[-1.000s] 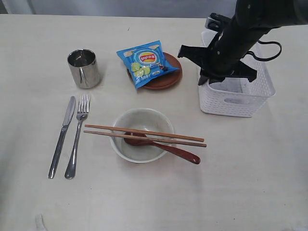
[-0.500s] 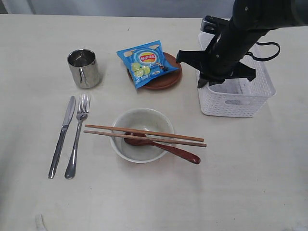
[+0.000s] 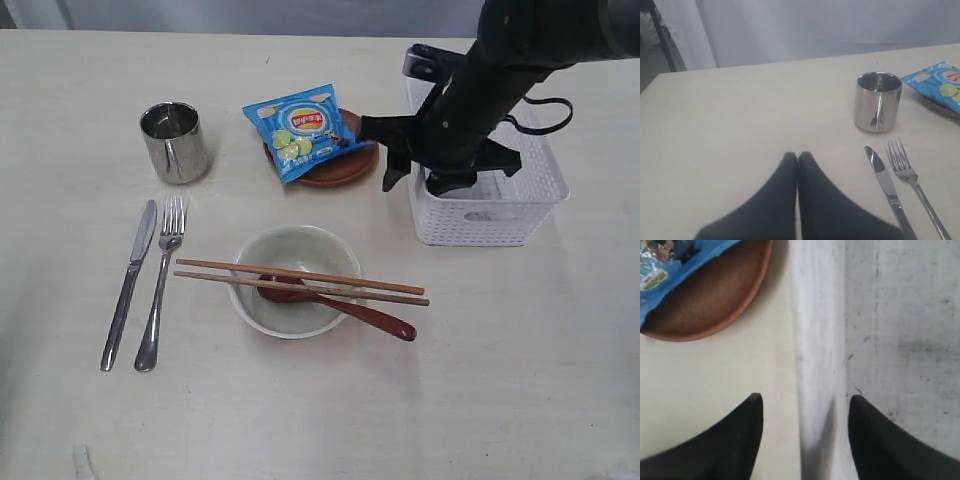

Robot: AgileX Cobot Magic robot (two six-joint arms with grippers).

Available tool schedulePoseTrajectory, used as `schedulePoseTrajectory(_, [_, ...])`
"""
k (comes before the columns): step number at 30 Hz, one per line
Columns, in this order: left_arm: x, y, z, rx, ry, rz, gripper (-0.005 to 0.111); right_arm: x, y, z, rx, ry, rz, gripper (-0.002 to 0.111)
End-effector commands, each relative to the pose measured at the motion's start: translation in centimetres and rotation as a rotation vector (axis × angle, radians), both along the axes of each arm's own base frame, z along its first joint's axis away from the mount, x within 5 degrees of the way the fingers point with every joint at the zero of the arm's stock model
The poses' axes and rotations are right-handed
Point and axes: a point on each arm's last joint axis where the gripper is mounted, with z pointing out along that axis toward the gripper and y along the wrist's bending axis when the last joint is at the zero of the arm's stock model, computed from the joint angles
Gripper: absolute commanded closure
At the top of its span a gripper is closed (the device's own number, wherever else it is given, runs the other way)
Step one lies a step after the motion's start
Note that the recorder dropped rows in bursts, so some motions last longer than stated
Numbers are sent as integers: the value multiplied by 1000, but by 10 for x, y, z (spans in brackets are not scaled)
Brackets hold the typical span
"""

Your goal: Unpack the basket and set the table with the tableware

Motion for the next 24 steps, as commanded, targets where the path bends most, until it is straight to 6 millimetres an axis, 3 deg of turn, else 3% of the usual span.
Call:
schedulePoseTrajectory(1, [0, 0, -1, -6, 1, -5, 107, 6, -4, 45, 30, -120, 34, 57])
schedulePoseTrajectory(8, [0, 0, -1, -6, 1, -5, 107, 7, -28, 130, 20, -327, 118, 59])
schedulePoseTrajectory(10, [0, 0, -1, -6, 1, -5, 107, 1, -36, 145, -12, -384, 191, 70])
schedulePoseTrajectory(13, [0, 0, -1, -6, 1, -5, 107, -10, -43, 154, -30, -436, 231, 108])
schedulePoseTrajectory(16, [0, 0, -1, -6, 1, -5, 107, -23, -46, 157, 9, -566, 183, 108])
schedulePoseTrajectory(19, [0, 0, -1, -6, 1, -5, 107, -61, -45, 160, 55, -834, 152, 108])
schedulePoseTrajectory(20, [0, 0, -1, -6, 1, -5, 107, -86, -46, 159, 71, -930, 166, 108])
schedulePoseTrajectory(21, [0, 0, -1, -6, 1, -5, 107, -95, -46, 159, 82, -952, 167, 108])
schedulePoseTrajectory(22, [0, 0, -1, -6, 1, -5, 107, -119, -49, 160, 118, -954, 175, 108])
schedulePoseTrajectory(24, [0, 0, -1, -6, 1, -5, 107, -147, -55, 166, 146, -993, 195, 108])
